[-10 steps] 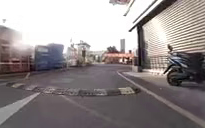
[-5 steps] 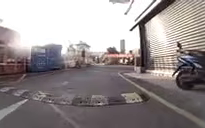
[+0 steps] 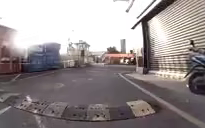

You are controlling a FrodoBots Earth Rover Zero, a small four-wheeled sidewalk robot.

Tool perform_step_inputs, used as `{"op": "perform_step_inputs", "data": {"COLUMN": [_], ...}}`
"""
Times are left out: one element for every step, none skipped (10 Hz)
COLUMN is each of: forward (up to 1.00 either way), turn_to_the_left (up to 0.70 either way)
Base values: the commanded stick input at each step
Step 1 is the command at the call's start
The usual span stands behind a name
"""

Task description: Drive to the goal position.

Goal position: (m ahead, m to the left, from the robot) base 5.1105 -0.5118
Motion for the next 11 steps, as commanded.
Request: {"op": "perform_step_inputs", "data": {"forward": [0.7, 0.7, 0.7, 0.7, 0.7, 0.7, 0.7, 0.7, 0.7, 0.7, 0.7], "turn_to_the_left": [0.0, 0.0, 0.0, 0.0, 0.0, 0.0, 0.0, 0.0, 0.0, 0.0, 0.0]}}
